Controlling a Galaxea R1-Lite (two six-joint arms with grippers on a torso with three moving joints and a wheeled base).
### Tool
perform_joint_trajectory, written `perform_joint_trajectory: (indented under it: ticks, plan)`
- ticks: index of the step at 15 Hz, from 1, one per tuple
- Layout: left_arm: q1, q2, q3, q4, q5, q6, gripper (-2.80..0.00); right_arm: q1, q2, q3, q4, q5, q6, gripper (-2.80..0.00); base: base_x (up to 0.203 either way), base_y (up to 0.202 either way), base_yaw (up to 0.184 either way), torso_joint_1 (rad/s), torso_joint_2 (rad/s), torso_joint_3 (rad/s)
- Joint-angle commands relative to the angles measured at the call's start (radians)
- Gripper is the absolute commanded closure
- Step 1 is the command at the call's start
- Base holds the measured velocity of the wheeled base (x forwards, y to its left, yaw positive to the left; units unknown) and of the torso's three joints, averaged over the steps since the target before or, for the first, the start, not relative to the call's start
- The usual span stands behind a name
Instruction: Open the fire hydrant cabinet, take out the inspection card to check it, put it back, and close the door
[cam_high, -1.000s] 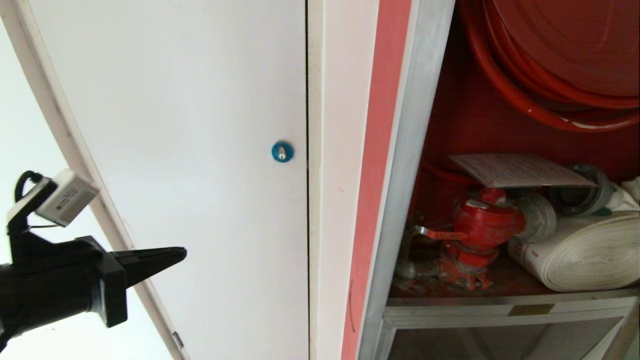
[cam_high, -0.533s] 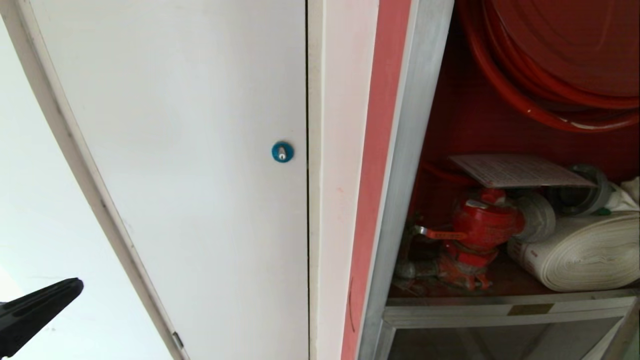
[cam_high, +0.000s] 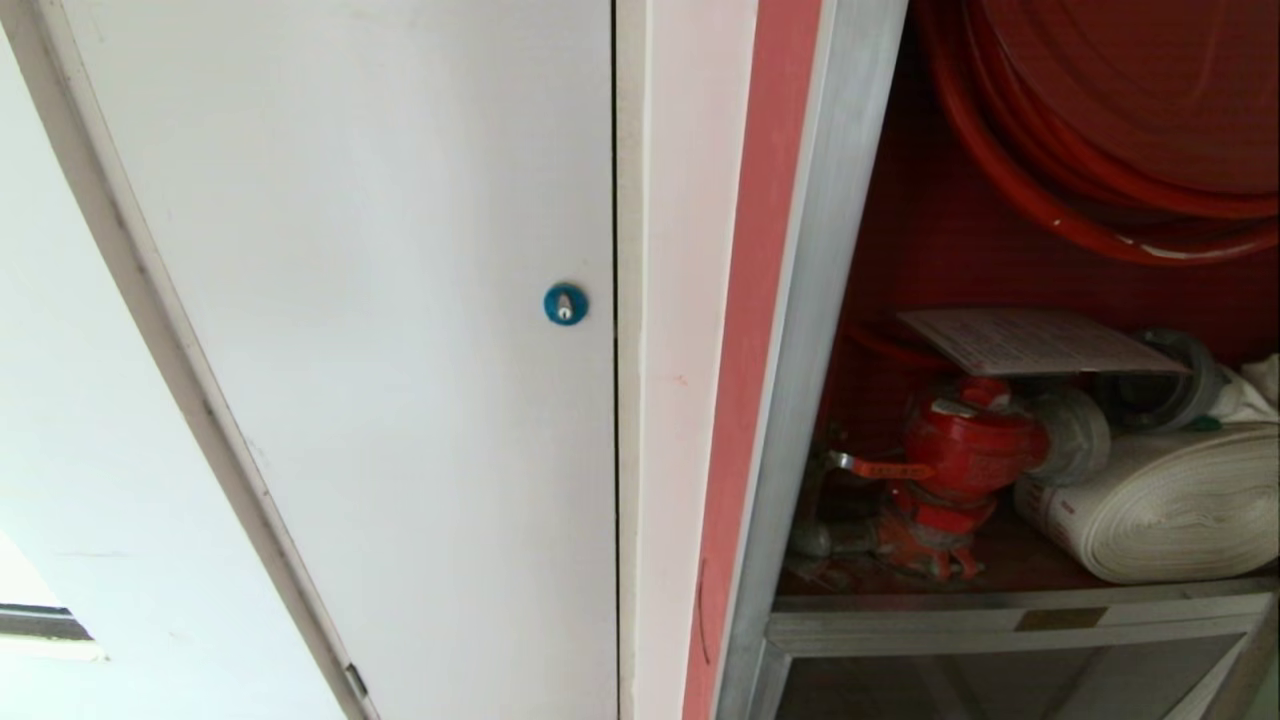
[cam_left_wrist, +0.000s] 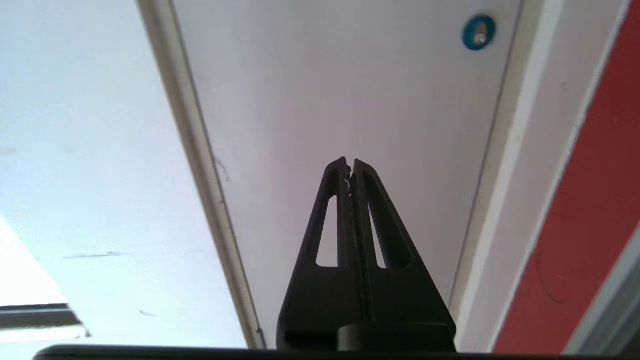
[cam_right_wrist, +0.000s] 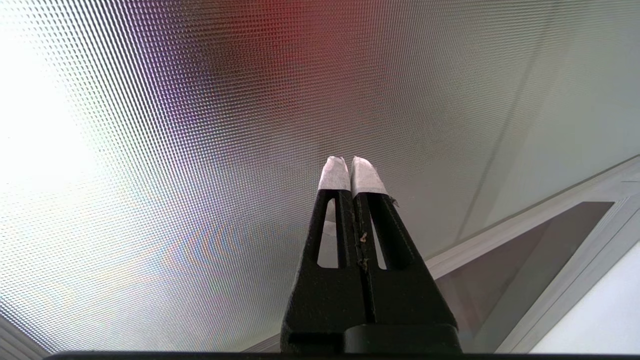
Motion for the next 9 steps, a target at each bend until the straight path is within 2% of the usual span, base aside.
perform_joint_trajectory:
  ticks: [1, 5, 8, 9]
  plan:
    - [0.000, -0.045, 0.006, 0.001, 0.047, 0.000, 0.00, 0.000, 0.002, 0.002, 0.000, 0.000, 0.000, 0.00, 0.000, 0.000, 0.000, 0.000, 0.00, 0.000]
    - [0.000, -0.045, -0.011, 0.007, 0.060, 0.016, 0.00, 0.000, 0.002, 0.003, 0.000, 0.000, 0.000, 0.00, 0.000, 0.000, 0.000, 0.000, 0.00, 0.000]
    - [0.003, -0.046, -0.010, 0.007, 0.060, 0.146, 0.00, 0.000, 0.002, 0.003, 0.000, 0.000, 0.000, 0.00, 0.000, 0.000, 0.000, 0.000, 0.00, 0.000]
    - [0.004, -0.045, -0.010, 0.011, 0.062, 0.146, 0.00, 0.000, 0.002, 0.003, 0.000, 0.000, 0.000, 0.00, 0.000, 0.000, 0.000, 0.000, 0.00, 0.000]
